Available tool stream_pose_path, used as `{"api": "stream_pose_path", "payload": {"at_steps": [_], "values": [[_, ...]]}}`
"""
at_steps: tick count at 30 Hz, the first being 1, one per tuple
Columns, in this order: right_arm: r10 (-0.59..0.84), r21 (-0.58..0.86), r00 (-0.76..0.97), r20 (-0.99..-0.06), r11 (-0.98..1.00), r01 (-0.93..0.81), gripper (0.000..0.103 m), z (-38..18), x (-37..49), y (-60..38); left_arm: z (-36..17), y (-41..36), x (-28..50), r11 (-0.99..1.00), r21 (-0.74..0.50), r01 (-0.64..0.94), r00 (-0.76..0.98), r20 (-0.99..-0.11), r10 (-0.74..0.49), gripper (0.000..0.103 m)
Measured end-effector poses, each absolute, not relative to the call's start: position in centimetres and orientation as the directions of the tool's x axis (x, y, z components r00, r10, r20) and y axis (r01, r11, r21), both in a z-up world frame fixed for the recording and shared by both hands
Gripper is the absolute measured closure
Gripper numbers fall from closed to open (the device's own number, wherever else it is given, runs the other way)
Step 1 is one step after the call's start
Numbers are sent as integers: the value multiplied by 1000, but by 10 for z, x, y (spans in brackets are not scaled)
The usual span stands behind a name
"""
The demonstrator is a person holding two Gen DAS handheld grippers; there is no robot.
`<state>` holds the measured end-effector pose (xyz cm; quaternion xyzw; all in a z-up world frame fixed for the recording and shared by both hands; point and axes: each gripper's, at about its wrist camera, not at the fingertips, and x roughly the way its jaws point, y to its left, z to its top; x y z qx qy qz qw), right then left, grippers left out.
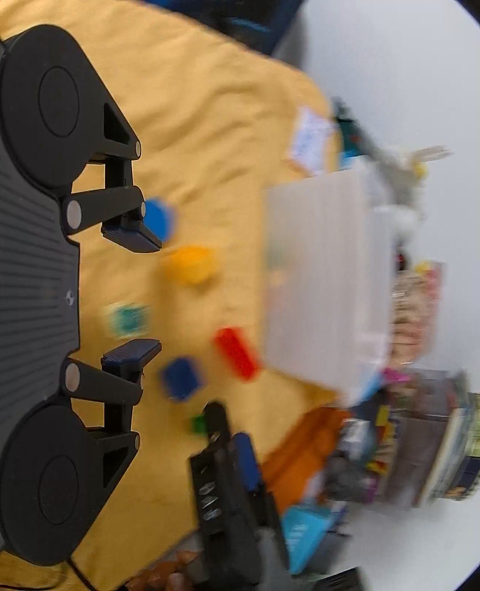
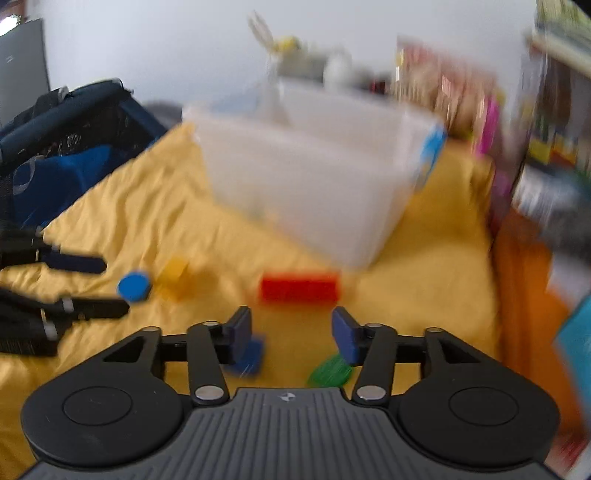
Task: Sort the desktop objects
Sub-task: 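Grasp the green frog tile with the left gripper while the right grasps the blue arch brick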
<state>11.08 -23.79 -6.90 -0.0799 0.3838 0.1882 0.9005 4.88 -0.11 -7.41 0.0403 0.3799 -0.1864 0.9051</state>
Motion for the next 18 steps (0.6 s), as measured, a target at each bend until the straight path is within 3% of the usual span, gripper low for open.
{"api": "stream_pose_path", "payload": {"at_steps": [3,7,9,11,18], "values": [[292,70,576,-764,924,-375,41,-87,109,-226,-89,-7,45,929,-82,362,613,-730,-303,47],[263,33,603,-753,931,-364,41,-94,116,-208,-92,-12,47,924,-62,378,619,-726,-301,48],[254,26,576,-777,927,-373,51,-102,124,-203,-89,-13,46,924,-71,376,622,-720,-308,48],[254,50,526,-812,928,-370,68,-114,132,-202,-89,-12,44,923,-73,377,626,-714,-312,48],[277,77,515,-811,923,-377,69,-111,95,-217,-96,-17,54,913,-87,399,603,-725,-333,48]]}}
